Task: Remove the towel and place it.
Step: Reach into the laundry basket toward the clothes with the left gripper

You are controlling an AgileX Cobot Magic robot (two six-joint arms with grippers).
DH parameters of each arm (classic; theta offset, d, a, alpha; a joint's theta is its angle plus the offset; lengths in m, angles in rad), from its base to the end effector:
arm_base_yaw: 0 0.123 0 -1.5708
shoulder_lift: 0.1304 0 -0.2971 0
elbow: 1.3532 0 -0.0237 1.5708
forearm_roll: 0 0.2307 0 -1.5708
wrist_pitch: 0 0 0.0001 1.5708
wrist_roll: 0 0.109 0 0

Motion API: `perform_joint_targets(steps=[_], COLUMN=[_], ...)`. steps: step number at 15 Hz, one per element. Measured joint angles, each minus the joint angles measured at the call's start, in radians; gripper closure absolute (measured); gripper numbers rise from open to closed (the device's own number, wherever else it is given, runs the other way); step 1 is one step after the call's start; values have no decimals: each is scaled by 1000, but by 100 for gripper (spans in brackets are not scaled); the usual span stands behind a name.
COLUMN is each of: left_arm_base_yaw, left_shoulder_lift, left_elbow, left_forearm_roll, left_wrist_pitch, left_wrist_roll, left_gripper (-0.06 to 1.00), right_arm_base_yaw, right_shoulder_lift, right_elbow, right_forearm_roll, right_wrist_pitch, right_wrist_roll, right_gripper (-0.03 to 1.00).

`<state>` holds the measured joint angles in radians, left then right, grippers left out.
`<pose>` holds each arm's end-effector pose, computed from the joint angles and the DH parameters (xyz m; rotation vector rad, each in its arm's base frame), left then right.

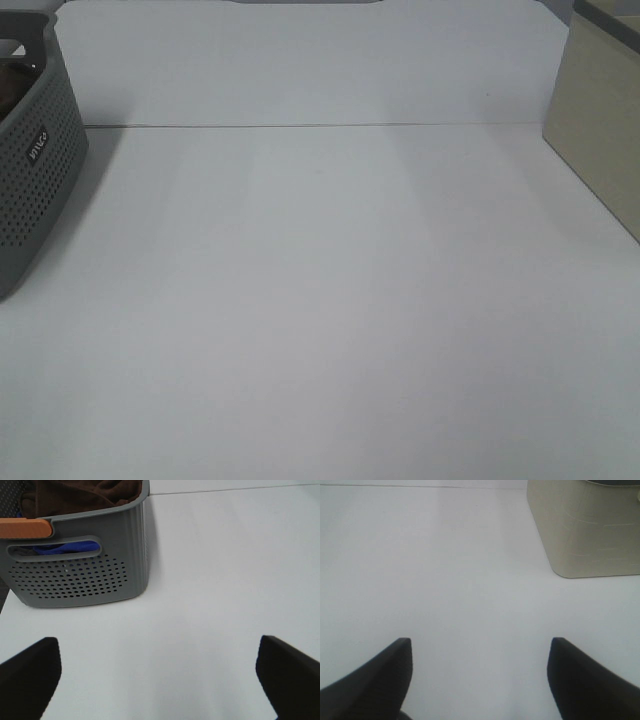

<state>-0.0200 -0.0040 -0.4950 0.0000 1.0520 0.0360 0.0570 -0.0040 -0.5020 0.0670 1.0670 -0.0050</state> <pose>-0.0183 0.0004 0.2588 0.0570 2.0358 0.0100 -0.0202 0.0053 0.2594 -0.0670 2.0435 0.1127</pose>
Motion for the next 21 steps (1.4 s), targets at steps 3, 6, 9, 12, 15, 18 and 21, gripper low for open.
perform_joint_targets(steps=[3,6,9,12,15,18,21], left_arm_base_yaw=[0,0,0,0,0,0,79], left_shoulder_lift=[75,358,582,878,1116,1413,1778], left_elbow=[-58,-251,-388,-608,-817,-1021,-1253], left_forearm_roll=[0,39,131,217,283,406,364], left_wrist_pitch=[45,106,139,163,163,161,160], left_wrist_roll=[196,512,654,818,887,916,980], left_gripper=[-5,-5,-5,-5,-5,-4,-3], right_arm_base_yaw=[0,0,0,0,0,0,0], right_shoulder_lift=[0,0,0,0,0,0,0], right_elbow=[0,0,0,0,0,0,0], right_forearm_roll=[0,0,0,0,0,0,0], right_wrist_pitch=[0,0,0,0,0,0,0], right_wrist_roll=[0,0,5,0,0,0,0], right_gripper=[24,24,24,24,24,24,24])
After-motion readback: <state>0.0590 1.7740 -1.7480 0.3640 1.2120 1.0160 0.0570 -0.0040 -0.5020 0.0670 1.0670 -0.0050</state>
